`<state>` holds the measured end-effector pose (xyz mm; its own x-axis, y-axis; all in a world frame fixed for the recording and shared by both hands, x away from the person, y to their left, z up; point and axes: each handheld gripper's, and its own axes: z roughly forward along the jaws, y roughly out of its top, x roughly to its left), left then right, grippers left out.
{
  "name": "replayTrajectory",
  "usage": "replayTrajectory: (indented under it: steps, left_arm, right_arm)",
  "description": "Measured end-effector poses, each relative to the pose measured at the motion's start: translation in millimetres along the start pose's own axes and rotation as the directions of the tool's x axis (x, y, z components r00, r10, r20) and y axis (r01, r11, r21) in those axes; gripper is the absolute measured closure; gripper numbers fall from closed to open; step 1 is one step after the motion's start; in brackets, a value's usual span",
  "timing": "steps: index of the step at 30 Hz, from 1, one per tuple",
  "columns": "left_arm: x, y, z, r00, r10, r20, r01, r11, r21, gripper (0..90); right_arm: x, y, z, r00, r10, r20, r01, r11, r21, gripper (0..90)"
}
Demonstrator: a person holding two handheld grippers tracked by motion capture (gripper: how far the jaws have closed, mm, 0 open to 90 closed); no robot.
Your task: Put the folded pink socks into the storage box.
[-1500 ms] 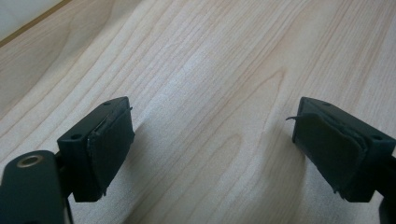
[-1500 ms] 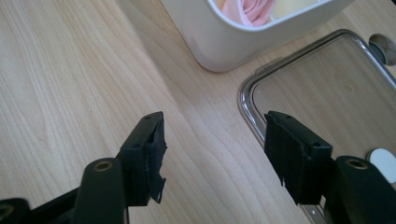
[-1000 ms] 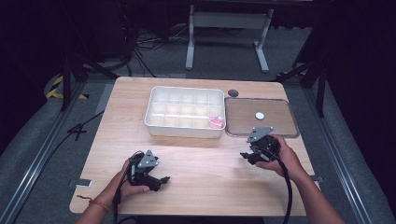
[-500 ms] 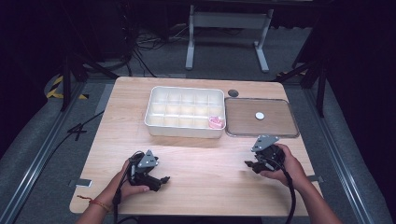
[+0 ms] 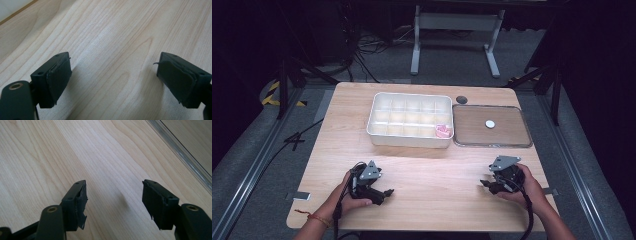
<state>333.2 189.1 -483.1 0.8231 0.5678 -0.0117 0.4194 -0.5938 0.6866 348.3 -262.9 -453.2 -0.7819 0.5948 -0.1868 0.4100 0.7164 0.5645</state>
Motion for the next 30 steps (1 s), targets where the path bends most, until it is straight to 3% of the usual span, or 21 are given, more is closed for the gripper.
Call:
replayTrajectory:
  steps: [9,16,20,27,30]
  left_arm:
    - [-0.2,0.0,0.1,1.0000,-0.002,0.000,0.002,1.0000,-0.001,12.5]
    - [-0.2,0.0,0.1,1.0000,-0.002,0.000,0.002,1.0000,0.000,12.6]
    - [0.2,0.2,0.3,1.0000,0.002,0.000,-0.002,1.0000,0.000,12.5]
    - [0.4,0.5,0.2,1.0000,0.005,-0.002,-0.005,1.0000,0.003,12.3]
    - [0.4,0.5,0.3,1.0000,0.006,-0.002,-0.006,1.0000,0.003,12.2]
  right_arm:
    - [1.4,-18.4,-3.4,0.9996,0.029,-0.002,-0.029,0.999,-0.033,36.4]
    - [1.9,-35.1,-5.6,0.9963,0.086,-0.002,-0.086,0.993,-0.077,34.3]
    - [1.0,-47.4,-8.4,0.9908,0.135,-0.001,-0.135,0.984,-0.116,31.5]
    - [-0.4,-71.4,-10.9,0.9727,0.229,-0.035,-0.232,0.952,-0.201,24.9]
    - [-1.3,-76.7,-12.7,0.9639,0.262,-0.047,-0.266,0.942,-0.204,23.7]
